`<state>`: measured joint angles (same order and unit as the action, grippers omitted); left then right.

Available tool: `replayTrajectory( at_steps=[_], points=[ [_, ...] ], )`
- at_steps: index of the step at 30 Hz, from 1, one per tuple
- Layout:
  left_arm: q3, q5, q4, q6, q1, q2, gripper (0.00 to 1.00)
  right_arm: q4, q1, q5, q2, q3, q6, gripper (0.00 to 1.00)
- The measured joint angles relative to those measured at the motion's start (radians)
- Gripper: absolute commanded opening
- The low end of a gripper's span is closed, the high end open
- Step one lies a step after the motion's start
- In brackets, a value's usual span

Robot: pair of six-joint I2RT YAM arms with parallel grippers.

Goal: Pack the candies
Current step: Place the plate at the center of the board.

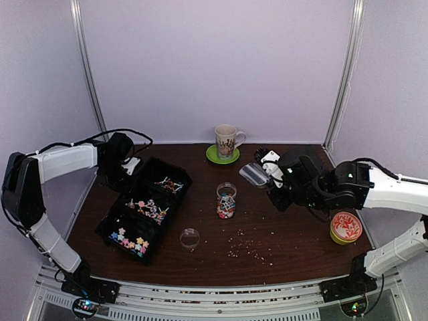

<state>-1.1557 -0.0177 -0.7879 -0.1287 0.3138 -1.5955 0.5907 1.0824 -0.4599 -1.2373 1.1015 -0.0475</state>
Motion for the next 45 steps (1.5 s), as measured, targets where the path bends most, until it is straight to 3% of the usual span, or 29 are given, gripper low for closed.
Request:
replayTrajectory(
  at_steps=[7,15,29,45],
  points=[
    [-0.089,-0.007,-0.003,0.071,-0.005,-0.045,0.00,-0.251,0.000,-0.051,0.151,-0.266,-0.034,0.00],
    [-0.335,-0.005,-0.055,0.192,-0.005,-0.236,0.00,-0.402,0.000,-0.103,0.191,-0.333,-0.048,0.00],
    [-0.628,0.002,-0.124,0.373,0.014,-0.504,0.00,-0.423,0.000,-0.103,0.264,-0.409,-0.117,0.00],
    [-0.737,-0.039,-0.135,0.417,0.025,-0.625,0.12,-0.406,-0.035,-0.116,0.090,-0.349,-0.266,0.00]
  ],
)
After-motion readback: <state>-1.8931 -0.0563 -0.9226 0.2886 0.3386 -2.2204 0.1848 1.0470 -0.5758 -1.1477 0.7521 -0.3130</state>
